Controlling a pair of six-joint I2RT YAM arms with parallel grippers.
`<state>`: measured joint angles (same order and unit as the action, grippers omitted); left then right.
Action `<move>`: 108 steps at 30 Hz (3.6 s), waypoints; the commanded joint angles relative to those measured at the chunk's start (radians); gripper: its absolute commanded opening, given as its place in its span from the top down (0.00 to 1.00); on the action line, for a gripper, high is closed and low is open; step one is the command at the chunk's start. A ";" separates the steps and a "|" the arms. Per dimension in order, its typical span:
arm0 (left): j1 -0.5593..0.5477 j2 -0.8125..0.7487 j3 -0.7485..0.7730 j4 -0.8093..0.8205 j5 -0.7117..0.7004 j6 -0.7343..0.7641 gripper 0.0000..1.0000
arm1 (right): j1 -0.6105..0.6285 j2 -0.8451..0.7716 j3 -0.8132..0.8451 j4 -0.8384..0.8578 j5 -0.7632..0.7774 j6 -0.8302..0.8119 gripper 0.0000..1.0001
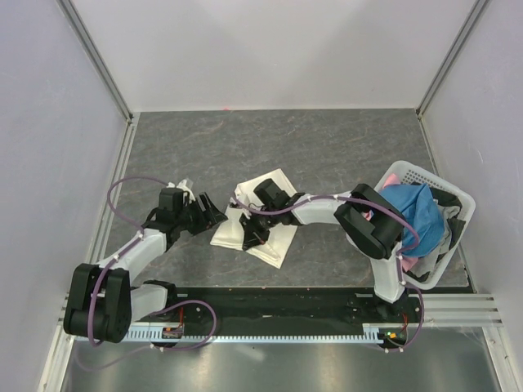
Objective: Fold the napkin, place the utensils inside, and roll it up
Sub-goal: Roll the napkin with the utensil
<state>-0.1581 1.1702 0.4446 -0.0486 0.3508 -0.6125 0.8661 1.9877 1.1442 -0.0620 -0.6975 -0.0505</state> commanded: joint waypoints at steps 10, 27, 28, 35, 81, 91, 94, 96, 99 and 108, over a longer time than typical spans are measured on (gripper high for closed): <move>0.002 -0.054 -0.069 -0.008 -0.050 -0.013 0.27 | -0.162 0.169 -0.024 0.232 -0.359 0.296 1.00; 0.002 0.129 -0.092 0.193 0.142 -0.112 0.78 | -0.176 0.160 -0.009 0.196 -0.301 0.275 1.00; 0.002 0.134 -0.080 0.188 0.157 -0.113 0.90 | -0.177 0.152 -0.001 0.180 -0.287 0.265 1.00; 0.005 0.157 -0.001 0.061 0.183 -0.128 0.98 | -0.130 -0.039 -0.012 0.079 -0.059 0.169 0.68; 0.114 0.237 0.049 0.046 0.386 -0.101 0.62 | 0.357 -0.082 -0.140 0.209 0.976 -0.186 0.85; 0.118 0.048 0.000 0.071 0.091 -0.040 0.31 | 0.055 -0.021 0.090 -0.096 0.141 0.012 1.00; 0.115 -0.036 -0.038 0.110 0.041 -0.012 0.30 | -0.016 0.048 0.159 -0.144 -0.086 0.078 1.00; 0.112 -0.098 -0.072 0.137 0.036 0.006 0.30 | -0.044 0.108 0.202 -0.154 -0.187 0.125 1.00; 0.097 -0.156 -0.127 0.222 0.062 0.036 0.30 | -0.084 0.174 0.244 -0.159 -0.307 0.184 1.00; -0.034 -0.199 -0.188 0.368 0.054 0.164 0.30 | -0.177 0.324 0.308 -0.159 -0.424 0.305 1.00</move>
<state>-0.1455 0.9855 0.2661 0.2005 0.4370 -0.5758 0.7132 2.2551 1.4151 -0.2035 -1.0241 0.1925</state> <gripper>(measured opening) 0.695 0.021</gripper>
